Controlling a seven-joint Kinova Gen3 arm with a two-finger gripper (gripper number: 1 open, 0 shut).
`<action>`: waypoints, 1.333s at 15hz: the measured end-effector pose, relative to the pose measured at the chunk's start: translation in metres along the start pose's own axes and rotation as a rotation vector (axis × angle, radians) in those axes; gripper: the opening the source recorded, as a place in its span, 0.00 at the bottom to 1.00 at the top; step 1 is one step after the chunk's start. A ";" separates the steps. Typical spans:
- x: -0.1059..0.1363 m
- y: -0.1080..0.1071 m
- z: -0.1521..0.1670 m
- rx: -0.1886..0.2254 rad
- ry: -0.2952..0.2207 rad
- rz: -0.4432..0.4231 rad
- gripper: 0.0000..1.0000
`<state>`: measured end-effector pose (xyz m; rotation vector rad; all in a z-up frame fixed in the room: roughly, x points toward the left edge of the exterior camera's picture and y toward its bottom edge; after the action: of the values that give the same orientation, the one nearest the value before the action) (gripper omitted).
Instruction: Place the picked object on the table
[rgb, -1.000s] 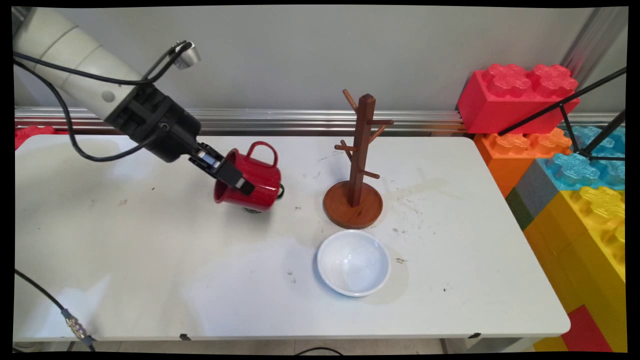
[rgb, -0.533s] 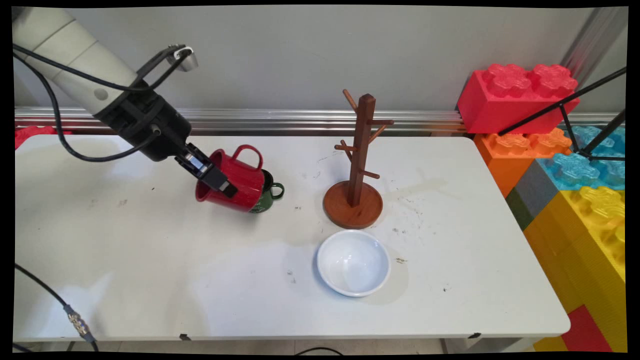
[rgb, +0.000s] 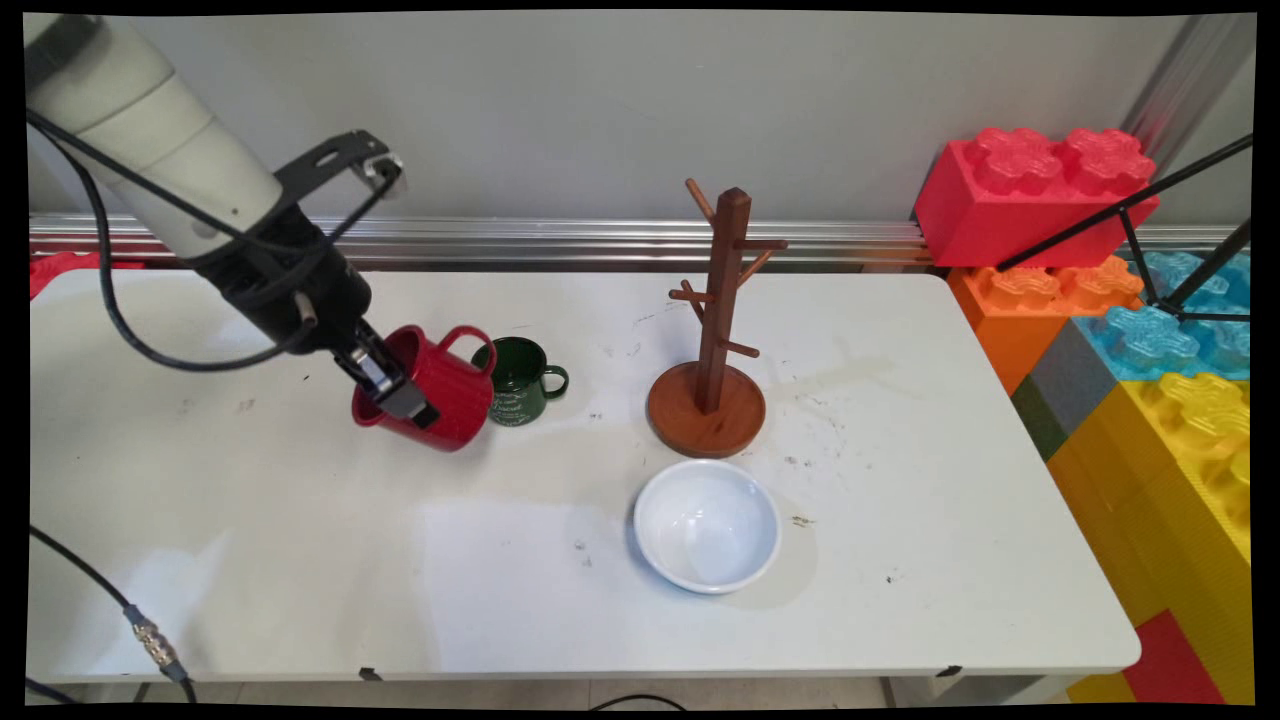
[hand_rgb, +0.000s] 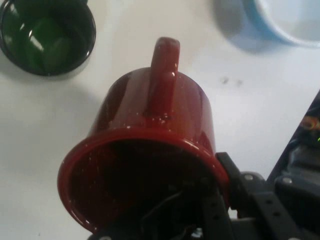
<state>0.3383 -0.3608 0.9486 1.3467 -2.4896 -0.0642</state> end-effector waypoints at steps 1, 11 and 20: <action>-0.001 0.002 0.003 0.009 -0.012 0.010 0.00; 0.005 0.015 0.045 0.088 -0.083 0.146 0.00; 0.011 0.027 0.079 0.160 -0.166 0.229 0.00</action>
<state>0.2877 -0.3635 0.8808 1.1460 -2.8250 0.0793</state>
